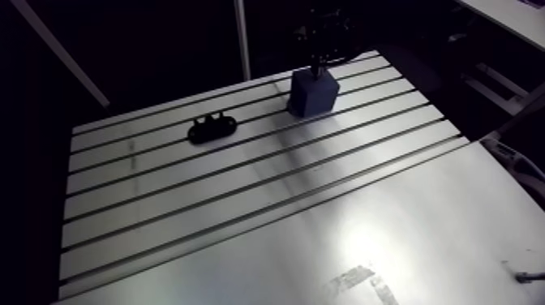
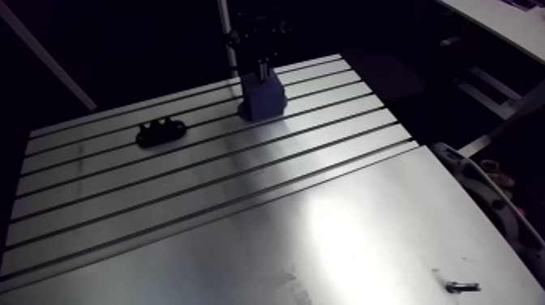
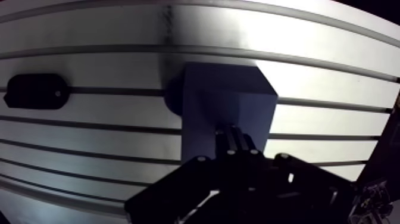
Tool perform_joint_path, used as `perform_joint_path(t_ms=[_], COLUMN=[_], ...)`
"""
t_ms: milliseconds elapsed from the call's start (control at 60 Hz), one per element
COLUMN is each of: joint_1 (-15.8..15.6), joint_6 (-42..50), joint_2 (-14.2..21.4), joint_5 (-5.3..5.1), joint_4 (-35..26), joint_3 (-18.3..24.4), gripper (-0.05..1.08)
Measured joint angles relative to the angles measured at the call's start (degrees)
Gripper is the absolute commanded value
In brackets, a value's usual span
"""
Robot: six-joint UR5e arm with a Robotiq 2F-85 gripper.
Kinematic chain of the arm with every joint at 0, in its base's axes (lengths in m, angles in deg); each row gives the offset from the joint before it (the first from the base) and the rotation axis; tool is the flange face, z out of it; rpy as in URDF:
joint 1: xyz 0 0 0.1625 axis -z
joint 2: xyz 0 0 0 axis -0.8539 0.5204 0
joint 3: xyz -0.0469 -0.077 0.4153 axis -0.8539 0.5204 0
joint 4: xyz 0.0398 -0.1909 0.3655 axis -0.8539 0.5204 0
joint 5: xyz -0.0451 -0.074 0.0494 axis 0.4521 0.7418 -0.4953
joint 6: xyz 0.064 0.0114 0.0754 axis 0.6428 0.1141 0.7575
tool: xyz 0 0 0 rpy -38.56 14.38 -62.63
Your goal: Pick up the M10 bolt and insert it into the hex recess until seated.
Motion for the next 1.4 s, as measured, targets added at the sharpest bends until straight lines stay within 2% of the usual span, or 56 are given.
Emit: perform_joint_path(t_ms=[67,767,1200,1400], joint_1=[-0.1,-0.1,-0.5,-1.7], joint_6=[-0.1,-1.5,0.6,3.0], joint_2=[0.1,1.2,6.5,8.9], joint_5=[0.0,0.23,0.4,0.29], joint_4=[-0.2,-2.6,-8.9,-12.1], joint_3=[0.1,1.5,3.7,5.3], gripper=[0.0,0.0,0.01,0.01])
